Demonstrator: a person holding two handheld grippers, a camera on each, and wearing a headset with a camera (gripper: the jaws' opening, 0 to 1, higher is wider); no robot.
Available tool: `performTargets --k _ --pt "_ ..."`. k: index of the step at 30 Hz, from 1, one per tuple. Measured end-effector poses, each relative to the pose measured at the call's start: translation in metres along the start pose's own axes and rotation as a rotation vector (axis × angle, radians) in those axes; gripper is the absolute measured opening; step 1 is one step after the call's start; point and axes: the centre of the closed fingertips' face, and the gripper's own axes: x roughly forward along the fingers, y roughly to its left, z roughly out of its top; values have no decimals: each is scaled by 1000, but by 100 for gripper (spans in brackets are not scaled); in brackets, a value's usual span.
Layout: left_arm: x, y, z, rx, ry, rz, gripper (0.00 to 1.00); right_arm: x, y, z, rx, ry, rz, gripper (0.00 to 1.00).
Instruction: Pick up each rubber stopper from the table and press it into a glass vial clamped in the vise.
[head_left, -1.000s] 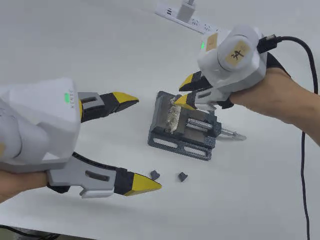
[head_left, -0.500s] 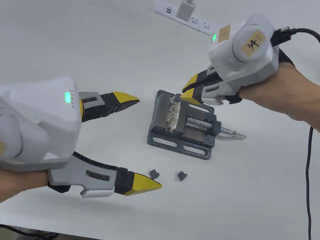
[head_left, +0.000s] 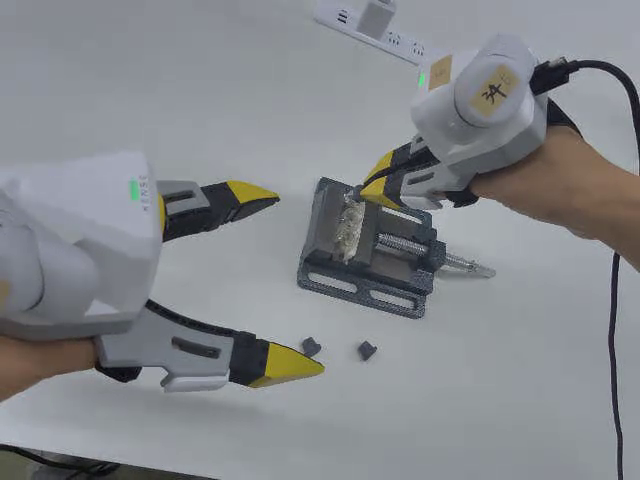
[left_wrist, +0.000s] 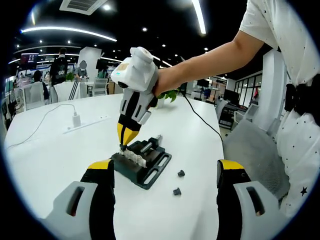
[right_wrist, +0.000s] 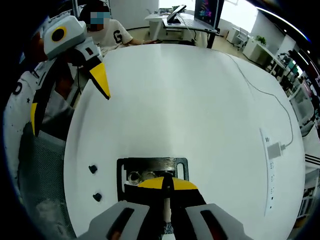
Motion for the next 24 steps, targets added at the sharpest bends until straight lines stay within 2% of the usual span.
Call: performTargets --k 13,17,24 --pt "2 1 2 -4 -8 -1 83 1 -1 -1 2 25 22 0" --pt "2 2 3 -6 -10 0 83 1 -1 -2 -25 34 14 0" --pt "2 3 3 -7 -13 2 83 2 -3 -2 -31 55 25 0"
